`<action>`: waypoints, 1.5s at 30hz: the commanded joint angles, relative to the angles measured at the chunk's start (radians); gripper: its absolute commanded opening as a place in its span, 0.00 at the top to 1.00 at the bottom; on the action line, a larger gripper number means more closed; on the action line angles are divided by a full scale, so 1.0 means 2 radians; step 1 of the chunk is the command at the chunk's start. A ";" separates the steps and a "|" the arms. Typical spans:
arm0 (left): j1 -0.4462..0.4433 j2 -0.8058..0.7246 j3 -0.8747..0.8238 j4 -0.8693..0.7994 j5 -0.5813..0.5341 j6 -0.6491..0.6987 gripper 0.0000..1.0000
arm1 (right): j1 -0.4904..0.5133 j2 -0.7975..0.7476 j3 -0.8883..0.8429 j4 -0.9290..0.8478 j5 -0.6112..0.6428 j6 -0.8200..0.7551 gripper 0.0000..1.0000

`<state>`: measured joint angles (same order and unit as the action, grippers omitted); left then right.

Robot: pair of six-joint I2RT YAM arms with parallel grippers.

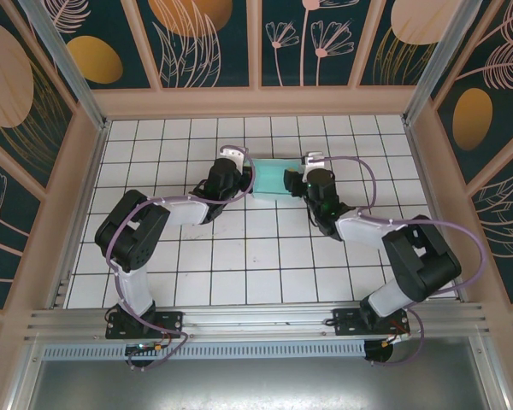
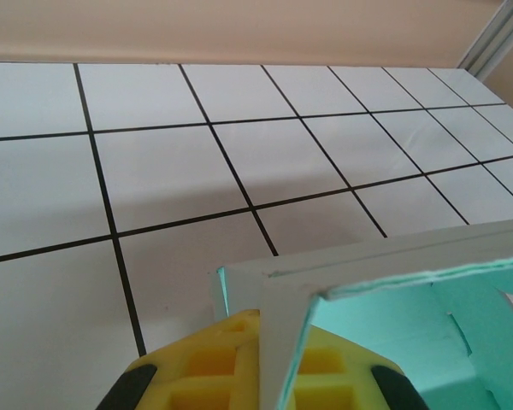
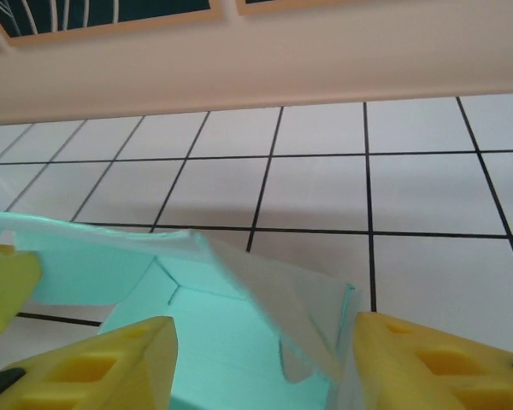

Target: Fold the paper box

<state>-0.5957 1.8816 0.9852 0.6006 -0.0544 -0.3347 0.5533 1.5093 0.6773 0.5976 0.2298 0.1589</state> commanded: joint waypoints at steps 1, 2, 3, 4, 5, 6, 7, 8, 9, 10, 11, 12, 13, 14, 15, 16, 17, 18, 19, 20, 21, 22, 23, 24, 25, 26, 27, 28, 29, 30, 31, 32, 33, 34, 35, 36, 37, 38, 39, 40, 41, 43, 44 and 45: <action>0.003 0.006 0.005 0.000 -0.010 0.011 1.00 | -0.001 -0.046 -0.014 0.002 -0.030 -0.016 0.35; 0.003 0.006 0.005 0.000 -0.010 0.011 1.00 | 0.000 -0.055 -0.016 -0.003 -0.034 -0.017 0.32; 0.002 0.005 0.006 0.000 -0.011 0.013 1.00 | 0.000 -0.065 -0.021 -0.007 -0.036 -0.018 0.31; 0.002 0.004 0.006 0.000 -0.011 0.013 1.00 | -0.001 -0.076 -0.024 -0.012 -0.038 -0.018 0.29; 0.002 0.003 0.006 0.000 -0.015 0.014 1.00 | -0.001 -0.088 -0.028 -0.016 -0.039 -0.018 0.29; 0.002 0.003 0.006 -0.001 -0.017 0.016 1.00 | -0.001 -0.101 -0.031 -0.021 -0.039 -0.018 0.28; 0.002 0.002 0.006 -0.002 -0.019 0.017 1.00 | -0.001 -0.112 -0.033 -0.024 -0.040 -0.017 0.27; 0.001 0.003 0.004 -0.001 -0.022 0.018 1.00 | -0.001 -0.124 -0.034 -0.028 -0.043 -0.015 0.27; 0.002 0.003 0.003 0.000 -0.025 0.020 1.00 | 0.000 -0.134 -0.032 -0.035 -0.045 -0.008 0.27; 0.001 0.003 0.004 0.000 -0.027 0.021 1.00 | -0.016 -0.141 -0.027 -0.042 -0.047 0.001 0.27; 0.001 0.003 0.003 0.000 -0.030 0.023 1.00 | -0.022 -0.144 -0.014 -0.058 -0.047 0.015 0.27; 0.000 0.002 0.002 -0.001 -0.034 0.026 1.00 | -0.031 -0.142 0.004 -0.082 -0.046 0.037 0.27; -0.001 0.002 0.002 0.000 -0.038 0.028 1.00 | -0.040 -0.137 0.021 -0.105 -0.046 0.056 0.28; -0.002 0.002 0.002 -0.001 -0.042 0.031 1.00 | -0.050 -0.127 0.042 -0.130 -0.049 0.076 0.29; -0.004 0.004 0.002 -0.001 -0.048 0.033 1.00 | -0.061 -0.115 0.066 -0.155 -0.058 0.094 0.30; -0.007 0.004 0.001 -0.001 -0.053 0.035 1.00 | -0.068 -0.101 0.087 -0.178 -0.062 0.108 0.31; -0.009 0.006 0.001 0.000 -0.059 0.037 1.00 | -0.074 -0.083 0.112 -0.204 -0.067 0.118 0.31; -0.012 0.007 0.001 0.000 -0.066 0.038 1.00 | -0.078 -0.062 0.137 -0.228 -0.069 0.121 0.31; -0.014 0.008 0.001 0.002 -0.070 0.039 1.00 | -0.078 -0.044 0.156 -0.242 -0.064 0.123 0.32; -0.017 0.010 0.001 0.004 -0.075 0.039 1.00 | -0.078 -0.024 0.177 -0.256 -0.063 0.122 0.32; -0.019 0.012 0.001 0.006 -0.080 0.041 1.00 | -0.079 -0.005 0.198 -0.270 -0.067 0.120 0.32; -0.021 0.015 0.000 0.008 -0.085 0.043 1.00 | -0.080 0.013 0.217 -0.283 -0.069 0.121 0.32; -0.023 0.017 0.000 0.009 -0.091 0.045 1.00 | -0.079 0.034 0.239 -0.298 -0.071 0.121 0.32; -0.024 0.020 -0.001 0.011 -0.093 0.047 1.00 | -0.080 0.054 0.261 -0.313 -0.076 0.120 0.32; -0.025 0.022 -0.001 0.013 -0.094 0.046 1.00 | -0.079 0.072 0.278 -0.324 -0.079 0.118 0.32; -0.026 0.024 -0.002 0.015 -0.096 0.046 1.00 | -0.080 0.090 0.295 -0.334 -0.080 0.117 0.32; -0.026 0.025 -0.003 0.017 -0.096 0.046 1.00 | -0.079 0.105 0.307 -0.340 -0.084 0.115 0.32; -0.027 0.025 -0.003 0.019 -0.096 0.046 1.00 | -0.080 0.120 0.318 -0.347 -0.086 0.114 0.32; -0.027 0.024 -0.003 0.019 -0.096 0.045 1.00 | -0.078 0.132 0.326 -0.351 -0.088 0.114 0.32; -0.027 0.024 -0.003 0.019 -0.097 0.045 1.00 | -0.078 0.141 0.331 -0.353 -0.091 0.113 0.32; -0.027 0.024 -0.004 0.020 -0.097 0.045 1.00 | -0.077 0.147 0.331 -0.354 -0.094 0.113 0.32; -0.027 0.022 -0.003 0.020 -0.097 0.045 0.99 | -0.077 0.151 0.330 -0.353 -0.096 0.113 0.32; -0.027 0.022 -0.004 0.019 -0.098 0.045 0.97 | -0.076 0.154 0.327 -0.351 -0.097 0.113 0.33; -0.027 0.021 -0.003 0.018 -0.097 0.045 0.95 | -0.076 0.155 0.324 -0.350 -0.097 0.113 0.33; -0.027 0.019 -0.004 0.018 -0.096 0.044 0.94 | -0.075 0.157 0.320 -0.348 -0.098 0.113 0.33; -0.027 0.019 -0.004 0.019 -0.095 0.042 0.92 | -0.075 0.159 0.317 -0.347 -0.098 0.114 0.33; -0.027 0.018 -0.003 0.019 -0.093 0.041 0.90 | -0.076 0.160 0.314 -0.347 -0.098 0.114 0.33; -0.027 0.018 -0.003 0.018 -0.091 0.039 0.89 | -0.075 0.160 0.311 -0.346 -0.099 0.115 0.33; -0.027 0.016 -0.004 0.016 -0.088 0.037 0.87 | -0.075 0.160 0.308 -0.343 -0.099 0.115 0.33; -0.027 0.014 -0.004 0.016 -0.085 0.036 0.85 | -0.075 0.161 0.308 -0.343 -0.098 0.115 0.33; -0.027 0.012 -0.003 0.014 -0.080 0.035 0.83 | -0.075 0.161 0.307 -0.343 -0.097 0.115 0.33; -0.027 0.007 -0.003 0.007 -0.075 0.032 0.80 | -0.075 0.162 0.308 -0.343 -0.096 0.114 0.33; -0.027 0.004 -0.013 0.007 -0.072 0.032 0.79 | -0.076 0.163 0.308 -0.343 -0.095 0.114 0.33; -0.027 0.001 -0.018 0.005 -0.069 0.031 0.76 | -0.076 0.164 0.307 -0.342 -0.095 0.113 0.33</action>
<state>-0.6472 1.9099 0.9802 0.6270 -0.2161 -0.2611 0.3965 1.8290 1.3003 -0.0875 0.0433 0.3740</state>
